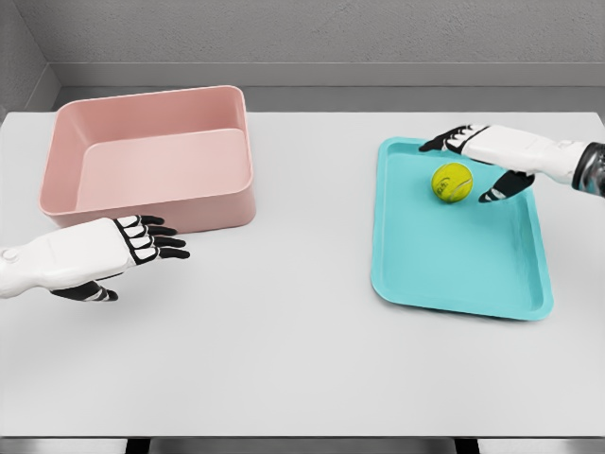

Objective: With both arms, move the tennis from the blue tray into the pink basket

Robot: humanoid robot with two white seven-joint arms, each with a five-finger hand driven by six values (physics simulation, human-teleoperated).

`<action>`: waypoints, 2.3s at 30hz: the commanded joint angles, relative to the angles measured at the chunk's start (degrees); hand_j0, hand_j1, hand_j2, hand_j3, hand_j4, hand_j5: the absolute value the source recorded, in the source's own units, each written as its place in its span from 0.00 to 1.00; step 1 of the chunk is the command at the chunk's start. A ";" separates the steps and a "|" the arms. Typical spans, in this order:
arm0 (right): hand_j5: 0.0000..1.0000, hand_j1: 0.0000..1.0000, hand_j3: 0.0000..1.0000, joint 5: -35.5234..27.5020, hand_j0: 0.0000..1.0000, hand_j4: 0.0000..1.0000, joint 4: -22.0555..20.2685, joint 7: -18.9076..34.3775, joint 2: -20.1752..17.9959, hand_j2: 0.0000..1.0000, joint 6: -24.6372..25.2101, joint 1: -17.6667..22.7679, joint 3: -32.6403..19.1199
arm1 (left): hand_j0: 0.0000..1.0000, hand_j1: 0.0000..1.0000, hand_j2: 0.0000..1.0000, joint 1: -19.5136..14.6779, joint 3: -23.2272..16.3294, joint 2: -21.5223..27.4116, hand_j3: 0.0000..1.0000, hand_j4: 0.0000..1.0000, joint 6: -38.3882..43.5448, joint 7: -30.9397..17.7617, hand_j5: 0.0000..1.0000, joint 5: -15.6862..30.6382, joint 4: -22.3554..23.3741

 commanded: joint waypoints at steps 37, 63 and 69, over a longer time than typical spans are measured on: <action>0.93 0.93 0.93 6.54 0.93 0.93 14.45 0.14 8.87 0.93 0.09 -1.85 1.10 | 1.00 1.00 1.00 0.00 -0.48 0.07 1.00 1.00 0.06 0.03 1.00 0.36 0.05; 0.60 0.60 0.60 7.95 0.60 0.60 14.27 0.14 8.87 0.60 0.09 -1.85 1.10 | 1.00 1.00 1.00 0.00 -0.48 0.07 1.00 1.00 0.06 0.03 1.00 0.36 0.14; 0.55 0.55 0.55 7.95 0.55 0.55 14.18 0.14 8.87 0.55 0.09 -1.85 0.57 | 1.00 1.00 1.00 0.00 -0.48 0.07 1.00 1.00 0.06 0.03 1.00 0.36 0.05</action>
